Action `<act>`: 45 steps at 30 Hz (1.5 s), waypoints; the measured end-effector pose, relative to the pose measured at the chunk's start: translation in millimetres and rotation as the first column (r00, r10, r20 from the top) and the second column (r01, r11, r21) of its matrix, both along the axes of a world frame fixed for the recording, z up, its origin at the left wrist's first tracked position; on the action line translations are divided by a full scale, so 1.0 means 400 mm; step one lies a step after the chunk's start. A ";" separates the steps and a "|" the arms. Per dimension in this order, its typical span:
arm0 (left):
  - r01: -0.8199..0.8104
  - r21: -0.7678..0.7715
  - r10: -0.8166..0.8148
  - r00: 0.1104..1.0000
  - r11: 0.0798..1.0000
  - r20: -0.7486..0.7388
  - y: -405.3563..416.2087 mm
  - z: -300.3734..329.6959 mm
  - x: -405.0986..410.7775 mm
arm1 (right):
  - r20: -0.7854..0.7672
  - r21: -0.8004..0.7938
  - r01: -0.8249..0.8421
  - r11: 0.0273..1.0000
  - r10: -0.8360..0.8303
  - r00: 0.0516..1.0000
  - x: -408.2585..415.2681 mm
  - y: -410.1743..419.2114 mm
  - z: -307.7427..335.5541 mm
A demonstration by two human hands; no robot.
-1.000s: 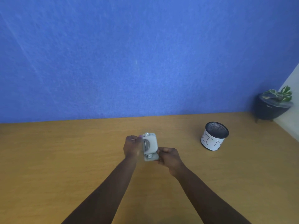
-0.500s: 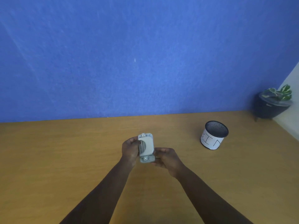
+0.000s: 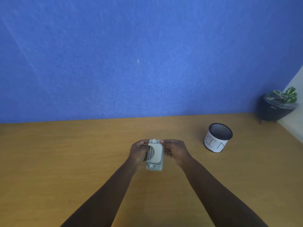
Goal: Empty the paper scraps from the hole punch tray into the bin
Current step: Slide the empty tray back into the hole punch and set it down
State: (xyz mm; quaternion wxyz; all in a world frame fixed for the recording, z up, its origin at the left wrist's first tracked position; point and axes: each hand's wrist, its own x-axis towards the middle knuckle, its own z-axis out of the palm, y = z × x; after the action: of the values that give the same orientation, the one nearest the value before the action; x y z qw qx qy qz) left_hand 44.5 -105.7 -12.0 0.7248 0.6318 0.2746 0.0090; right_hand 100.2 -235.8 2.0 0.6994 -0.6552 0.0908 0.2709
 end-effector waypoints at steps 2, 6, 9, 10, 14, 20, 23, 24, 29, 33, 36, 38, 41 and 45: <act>-0.011 -0.006 0.011 1.000 1.000 -0.003 -0.001 0.000 -0.001 | -0.008 0.025 -0.009 1.000 0.009 1.000 -0.006 0.003 0.003; -0.113 -0.033 0.113 0.994 0.993 -0.003 0.005 0.004 0.003 | -0.121 0.118 -0.060 0.991 0.074 0.990 -0.018 0.007 0.000; -0.265 -0.087 0.264 0.964 0.960 -0.013 0.025 0.002 0.011 | -0.202 0.098 -0.206 0.974 0.222 0.954 -0.041 0.000 -0.014; -0.297 -0.092 0.297 0.955 0.950 -0.016 0.031 0.000 0.014 | -0.208 0.109 -0.234 0.966 0.252 0.945 -0.048 -0.001 -0.021; -0.339 -0.087 0.339 0.941 0.937 -0.013 0.036 -0.006 0.014 | -0.158 0.097 -0.225 0.969 0.239 0.958 -0.061 0.004 -0.036; -0.198 -0.205 0.183 0.979 0.958 -0.091 0.037 0.001 -0.004 | -0.129 0.141 -0.132 0.981 0.150 0.980 -0.062 0.016 -0.042; -0.046 -0.220 0.011 0.988 0.974 -0.157 0.034 0.002 -0.022 | -0.128 0.163 -0.065 0.984 0.086 0.988 -0.051 0.012 -0.044; -0.024 -0.219 -0.012 0.987 0.975 -0.159 0.034 0.000 -0.027 | -0.130 0.161 -0.049 0.986 0.071 0.989 -0.049 0.011 -0.045; -0.014 -0.206 -0.016 0.989 0.979 -0.146 0.038 -0.017 -0.032 | -0.145 0.142 -0.026 0.989 0.047 0.988 -0.049 0.003 -0.052; -0.029 -0.151 0.005 0.988 0.988 -0.155 0.030 -0.019 -0.028 | -0.156 0.137 -0.025 0.990 0.046 0.987 -0.055 0.004 -0.051; -0.020 -0.110 0.002 0.987 0.994 -0.161 0.028 -0.006 -0.028 | -0.166 0.128 -0.012 0.992 0.033 0.986 -0.058 0.006 -0.053; -0.040 -0.055 0.031 0.987 0.998 -0.156 0.027 -0.003 -0.022 | -0.166 0.124 -0.004 0.992 0.025 0.986 -0.058 0.007 -0.055; -0.156 0.303 0.181 0.982 0.940 -0.058 0.019 -0.003 -0.001 | -0.165 0.120 0.000 0.993 0.019 0.986 -0.059 0.011 -0.056; -0.047 0.529 0.096 0.993 0.847 -0.067 -0.007 0.026 0.016 | -0.164 0.130 -0.011 0.991 0.032 0.986 -0.066 0.019 -0.051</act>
State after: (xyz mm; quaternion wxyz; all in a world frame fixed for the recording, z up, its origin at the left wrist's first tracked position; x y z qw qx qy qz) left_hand 50.8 -108.6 -1.8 0.5100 0.7952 0.3175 0.0821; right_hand 74.0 -228.2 -18.5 0.7273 -0.5847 0.1238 0.3373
